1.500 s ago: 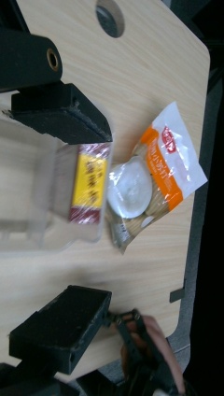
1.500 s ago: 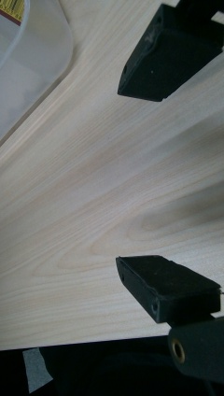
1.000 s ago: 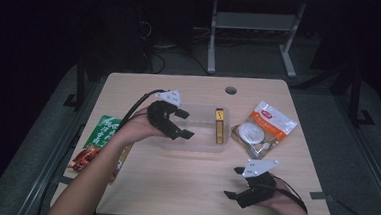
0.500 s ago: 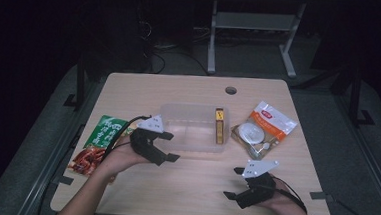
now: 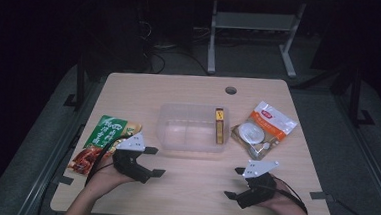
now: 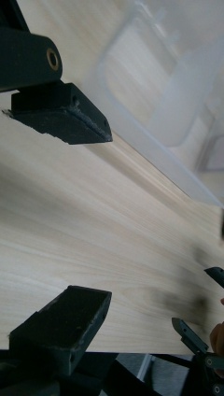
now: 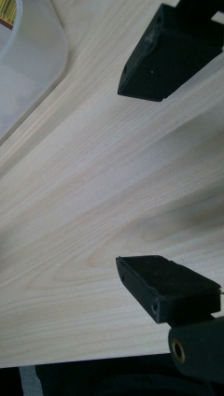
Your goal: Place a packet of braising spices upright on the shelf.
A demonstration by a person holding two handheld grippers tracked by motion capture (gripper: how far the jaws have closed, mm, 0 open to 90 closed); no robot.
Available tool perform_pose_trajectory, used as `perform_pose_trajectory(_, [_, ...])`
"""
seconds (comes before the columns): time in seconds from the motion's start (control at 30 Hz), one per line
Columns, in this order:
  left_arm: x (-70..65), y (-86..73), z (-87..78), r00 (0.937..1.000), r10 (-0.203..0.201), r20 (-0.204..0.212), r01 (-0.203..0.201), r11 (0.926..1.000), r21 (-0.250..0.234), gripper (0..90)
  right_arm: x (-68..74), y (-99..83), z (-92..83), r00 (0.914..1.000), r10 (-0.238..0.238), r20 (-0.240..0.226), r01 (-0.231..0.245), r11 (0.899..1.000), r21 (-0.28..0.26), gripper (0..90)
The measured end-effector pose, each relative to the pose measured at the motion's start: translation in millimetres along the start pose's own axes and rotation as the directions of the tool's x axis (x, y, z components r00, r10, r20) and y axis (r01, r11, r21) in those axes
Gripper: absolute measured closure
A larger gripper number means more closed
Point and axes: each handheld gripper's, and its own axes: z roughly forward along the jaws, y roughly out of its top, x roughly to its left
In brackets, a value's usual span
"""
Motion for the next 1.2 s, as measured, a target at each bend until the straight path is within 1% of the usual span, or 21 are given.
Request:
perform_pose_trajectory(0.1, [-1.6, -12.8, -2.7, 0.9997, -0.014, -0.021, 0.014, 0.9998, 0.013, 19.1, -0.2, 0.0, -0.2, 1.0, 0.002, 0.003, -0.002, 1.0, 0.001, 14.4])
perform_pose_trajectory(0.13, [-2.7, -20.8, -5.7, 0.9985, -0.019, -0.05, 0.02, 0.9995, 0.023, 19.1, -0.3, 0.0, -0.3, 1.0, 0.002, 0.003, -0.002, 1.0, 0.001, 14.4])
perform_pose_trajectory(0.23, [-3.5, -27.6, -9.5, 0.9966, -0.027, -0.078, 0.029, 0.9992, 0.027, 19.0, -0.8, -0.3, 0.1, 1.0, 0.001, 0.002, -0.001, 1.0, 0.002, 14.4])
perform_pose_trajectory(0.3, [-3.0, -35.4, -16.6, 0.992, -0.017, -0.125, 0.024, 0.9983, 0.053, 19.1, -1.2, -0.4, 0.1, 1.0, 0.0, 0.003, 0.0, 1.0, 0.002, 14.4])
perform_pose_trajectory(0.4, [-0.8, -40.0, -21.3, 0.9886, -0.047, -0.143, 0.053, 0.9978, 0.04, 19.1, -1.3, -0.6, -0.2, 1.0, -0.001, 0.002, 0.001, 1.0, 0.001, 14.4])
perform_pose_trajectory(0.67, [17.5, -52.0, -42.8, 0.9541, -0.113, -0.278, 0.124, 0.992, 0.023, 19.3, -2.6, -0.8, -0.7, 1.0, -0.007, 0.002, 0.007, 1.0, -0.002, 14.4])
perform_pose_trajectory(0.7, [17.5, -52.0, -42.8, 0.9541, -0.113, -0.278, 0.124, 0.992, 0.023, 19.6, -2.1, -0.6, -0.7, 1.0, -0.004, 0.002, 0.004, 1.0, 0.0, 14.4])
perform_pose_trajectory(0.73, [22.6, -55.4, -49.0, 0.9422, -0.127, -0.31, 0.141, 0.9897, 0.023, 19.7, -1.9, -0.4, -0.6, 1.0, -0.004, 0.001, 0.004, 1.0, 0.0, 14.4])
perform_pose_trajectory(0.77, [22.6, -55.4, -49.0, 0.9422, -0.127, -0.31, 0.141, 0.9897, 0.023, 19.7, -2.0, -0.4, -0.3, 1.0, -0.007, 0.001, 0.007, 1.0, -0.002, 14.4])
perform_pose_trajectory(0.8, [29.0, -59.7, -56.2, 0.9263, -0.155, -0.344, 0.168, 0.9857, 0.01, 19.9, -1.8, -0.4, -0.2, 1.0, -0.005, 0.001, 0.005, 1.0, -0.001, 14.4])
perform_pose_trajectory(0.87, [36.2, -65.2, -64.2, 0.906, -0.173, -0.386, 0.19, 0.9818, 0.005, 20.0, -1.5, -0.3, -0.2, 1.0, -0.002, 0.0, 0.002, 1.0, 0.002, 14.4])
perform_pose_trajectory(0.9, [38.8, -68.5, -66.4, 0.8915, -0.204, -0.404, 0.215, 0.9765, -0.02, 20.0, -1.6, -0.4, -0.2, 1.0, -0.003, 0.0, 0.003, 1.0, 0.002, 14.4])
perform_pose_trajectory(0.93, [42.4, -71.6, -70.2, 0.8827, -0.211, -0.42, 0.224, 0.9743, -0.018, 20.0, -1.9, -0.6, -0.3, 1.0, -0.003, 0.0, 0.003, 1.0, 0.002, 14.4])
perform_pose_trajectory(0.97, [42.4, -71.6, -70.2, 0.8827, -0.211, -0.42, 0.224, 0.9743, -0.018, 20.0, -1.9, -0.6, -0.3, 1.0, -0.003, 0.0, 0.003, 1.0, 0.002, 14.4])
perform_pose_trajectory(1.0, [48.4, -77.5, -75.9, 0.8635, -0.228, -0.45, 0.244, 0.9694, -0.023, 20.0, -2.8, -0.9, -0.3, 1.0, -0.006, 0.001, 0.006, 1.0, -0.001, 14.4])
perform_pose_trajectory(1.03, [48.4, -77.5, -75.9, 0.8635, -0.228, -0.45, 0.244, 0.9694, -0.023, 20.0, -3.2, -1.0, -0.3, 1.0, -0.007, 0.001, 0.007, 1.0, -0.001, 14.4])
perform_pose_trajectory(1.07, [54.2, -83.4, -80.6, 0.8444, -0.24, -0.479, 0.263, 0.9646, -0.021, 20.0, -3.0, -0.8, -0.4, 1.0, 0.0, 0.001, 0.0, 1.0, 0.0, 14.4])
perform_pose_trajectory(1.1, [54.2, -83.4, -80.6, 0.8444, -0.24, -0.479, 0.263, 0.9646, -0.021, 20.0, -3.0, -0.7, -0.3, 1.0, 0.0, 0.001, 0.0, 1.0, 0.0, 14.4])
perform_pose_trajectory(1.13, [59.1, -88.9, -83.8, 0.8236, -0.266, -0.501, 0.289, 0.9568, -0.033, 20.0, -2.9, -0.6, -0.2, 1.0, -0.001, 0.001, 0.001, 1.0, 0.001, 14.4])
perform_pose_trajectory(1.17, [59.1, -88.9, -83.8, 0.8236, -0.266, -0.501, 0.289, 0.9568, -0.033, 20.0, -2.9, -0.6, -0.2, 1.0, -0.001, 0.001, 0.001, 1.0, 0.001, 14.4])
perform_pose_trajectory(1.2, [62.4, -92.0, -86.2, 0.8154, -0.268, -0.513, 0.297, 0.9546, -0.027, 20.0, -2.4, -0.4, 0.0, 1.0, -0.003, 0.0, 0.003, 1.0, 0.004, 14.4])
